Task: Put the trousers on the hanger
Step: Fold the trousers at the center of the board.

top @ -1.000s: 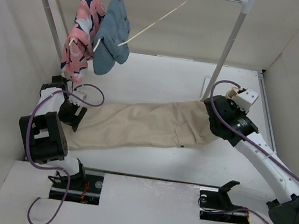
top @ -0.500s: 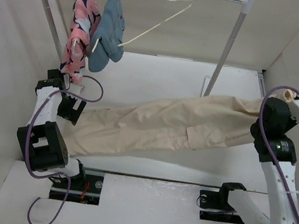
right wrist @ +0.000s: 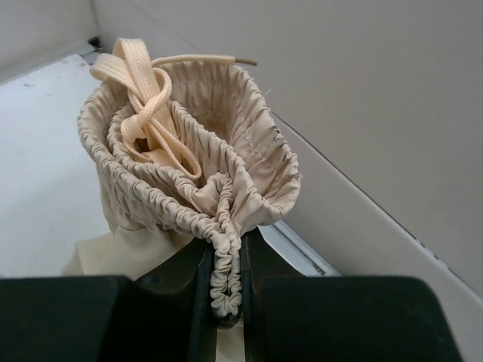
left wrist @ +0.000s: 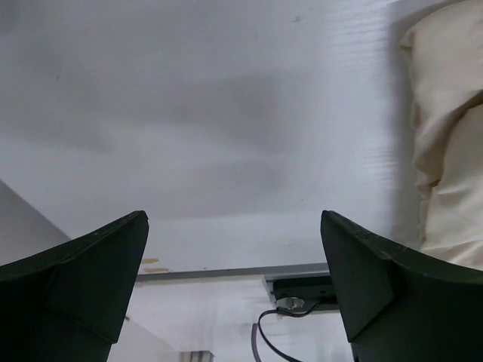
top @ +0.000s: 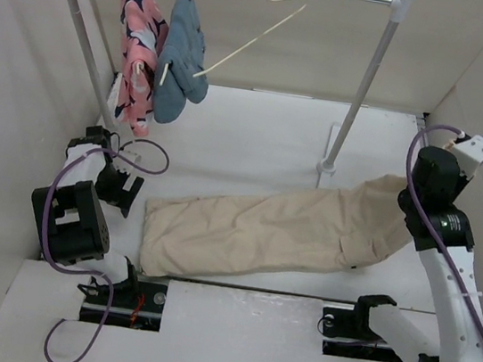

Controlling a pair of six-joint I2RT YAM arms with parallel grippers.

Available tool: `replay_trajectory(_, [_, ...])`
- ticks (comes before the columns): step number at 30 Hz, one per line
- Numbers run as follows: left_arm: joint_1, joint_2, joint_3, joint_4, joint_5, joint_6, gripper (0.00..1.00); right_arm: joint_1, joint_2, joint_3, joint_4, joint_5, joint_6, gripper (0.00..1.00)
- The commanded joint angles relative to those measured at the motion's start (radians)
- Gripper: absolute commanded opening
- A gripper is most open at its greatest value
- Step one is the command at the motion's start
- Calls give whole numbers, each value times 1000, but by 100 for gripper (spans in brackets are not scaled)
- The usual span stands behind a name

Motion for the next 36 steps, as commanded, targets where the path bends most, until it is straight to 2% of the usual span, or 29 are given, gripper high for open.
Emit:
replay_trajectory(1, [-33, -18, 10, -21, 101, 3, 96, 109, 20, 104, 100, 34, -54, 0])
replay_trajectory(3, [-42, -18, 10, -45, 148, 20, 94, 359, 52, 104, 100, 127, -23, 0])
replay_trajectory(4, [-42, -18, 10, -46, 199, 31, 92, 478, 65, 90, 100, 261, 1, 0])
replay_trajectory(5, [-53, -18, 10, -58, 222, 52, 91, 726, 84, 61, 114, 325, 20, 0])
replay_trajectory(9, [-93, -18, -20, -58, 260, 72, 84, 1175, 274, 64, 217, 482, 81, 0])
replay_trajectory(11, [-123, -18, -49, -49, 260, 72, 76, 1263, 438, 128, 217, 447, 149, 0])
replay_trajectory(12, [-133, -8, -49, -40, 260, 72, 72, 1312, 492, 217, 199, 421, 173, 0])
replay_trajectory(13, [-142, 1, -60, -29, 260, 72, 69, 1312, 592, 265, 188, 376, 224, 0])
replay_trajectory(16, [-165, 38, -83, -3, 260, 51, 55, 1322, 720, 435, 122, 180, 314, 0])
replay_trajectory(17, [-165, 70, -104, 17, 260, 51, 45, 1332, 836, 517, 122, 120, 315, 0])
replay_trajectory(18, [-165, 70, -105, 17, 260, 51, 45, 1332, 837, 518, 122, 120, 315, 0])
replay_trajectory(21, [-174, 88, -126, 45, 260, 51, 29, 1332, 888, 561, 209, 34, 240, 0])
replay_trajectory(22, [-174, 88, -126, 60, 250, 51, 21, 1332, 888, 561, 226, -3, 224, 0])
replay_trajectory(23, [-174, 97, -126, 60, 250, 51, 4, 1332, 900, 561, 268, -33, 204, 0])
replay_trajectory(24, [-174, 97, -135, 74, 250, 40, 0, 1332, 914, 561, 290, -67, 156, 0])
replay_trajectory(29, [-174, 96, -123, 94, 230, 14, 2, 1332, 1044, 590, 222, -231, 127, 0])
replay_trajectory(31, [-174, 85, -85, 94, 219, -16, 20, 1332, 1102, 612, 186, -257, 95, 0])
replay_trajectory(32, [-164, 75, -68, 79, 208, -17, 30, 1332, 1113, 621, 177, -299, 79, 5])
replay_trajectory(34, [-142, 74, -28, 57, 208, -41, 39, 1332, 1133, 621, 191, -354, 45, 10])
replay_trajectory(36, [-107, 65, 32, 37, 181, -73, 47, 1332, 1142, 621, 208, -443, 2, 27])
